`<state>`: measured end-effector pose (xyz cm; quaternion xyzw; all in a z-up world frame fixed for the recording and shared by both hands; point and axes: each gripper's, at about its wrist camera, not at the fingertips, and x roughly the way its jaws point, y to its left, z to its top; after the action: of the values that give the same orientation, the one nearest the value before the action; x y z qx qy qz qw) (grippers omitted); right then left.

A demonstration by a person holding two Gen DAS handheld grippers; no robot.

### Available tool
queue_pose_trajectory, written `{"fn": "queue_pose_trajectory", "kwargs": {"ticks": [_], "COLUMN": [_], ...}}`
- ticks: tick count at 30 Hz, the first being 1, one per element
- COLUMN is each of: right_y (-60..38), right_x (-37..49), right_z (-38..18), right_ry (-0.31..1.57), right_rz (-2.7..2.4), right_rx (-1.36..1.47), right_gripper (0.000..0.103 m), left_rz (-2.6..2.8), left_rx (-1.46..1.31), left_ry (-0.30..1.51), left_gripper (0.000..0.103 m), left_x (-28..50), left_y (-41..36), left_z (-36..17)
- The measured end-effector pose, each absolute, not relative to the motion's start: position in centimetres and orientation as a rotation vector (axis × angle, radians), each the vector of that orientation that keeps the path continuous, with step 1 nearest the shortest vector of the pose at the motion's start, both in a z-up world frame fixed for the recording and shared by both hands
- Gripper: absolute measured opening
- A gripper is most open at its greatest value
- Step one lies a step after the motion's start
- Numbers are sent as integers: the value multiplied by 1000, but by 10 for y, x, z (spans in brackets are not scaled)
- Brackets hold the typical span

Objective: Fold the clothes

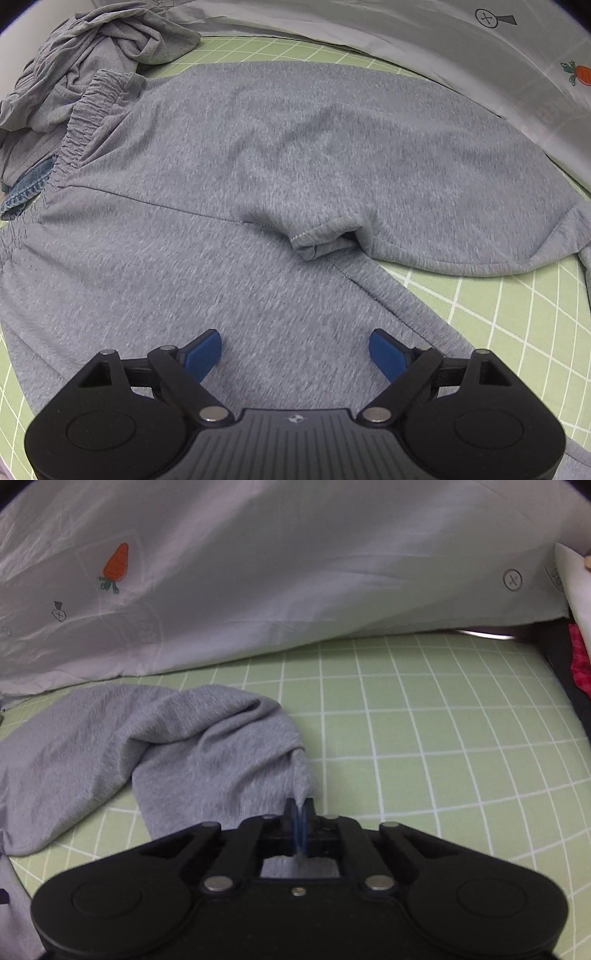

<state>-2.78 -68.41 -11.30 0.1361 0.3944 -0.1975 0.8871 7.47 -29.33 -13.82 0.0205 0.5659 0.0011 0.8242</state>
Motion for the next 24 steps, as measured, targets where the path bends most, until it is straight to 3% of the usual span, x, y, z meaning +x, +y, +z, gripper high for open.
{"fn": "queue_pose_trajectory", "kwargs": {"ticks": [6, 8, 10, 12, 13, 14, 16, 24], "right_y": [-666, -662, -664, -670, -672, -675, -681, -712], "right_x": [-65, -81, -89, -90, -90, -90, -91, -62], "right_z": [-20, -27, -66, -73, -75, -77, -81, -98], "right_ry": [567, 610, 804, 815, 813, 811, 806, 772], "right_rz": [-481, -521, -552, -578, -590, -602, -626, -694], "right_rx": [12, -24, -11, 55, 90, 125, 194, 418], "right_gripper": [3, 3, 5, 5, 10, 31, 63, 71], "left_rz": [12, 18, 28, 29, 29, 28, 27, 28], "left_rx": [22, 18, 11, 10, 10, 10, 11, 12], "left_ry": [1198, 1195, 1195, 1196, 1197, 1197, 1193, 1182], "left_gripper": [93, 95, 99, 102, 102, 103, 103, 103], "left_x": [74, 73, 73, 74, 74, 74, 74, 73], "left_y": [-289, -287, -285, -284, -284, -284, -283, -286], "left_z": [-140, -140, -142, -143, -143, -143, -144, -143]}}
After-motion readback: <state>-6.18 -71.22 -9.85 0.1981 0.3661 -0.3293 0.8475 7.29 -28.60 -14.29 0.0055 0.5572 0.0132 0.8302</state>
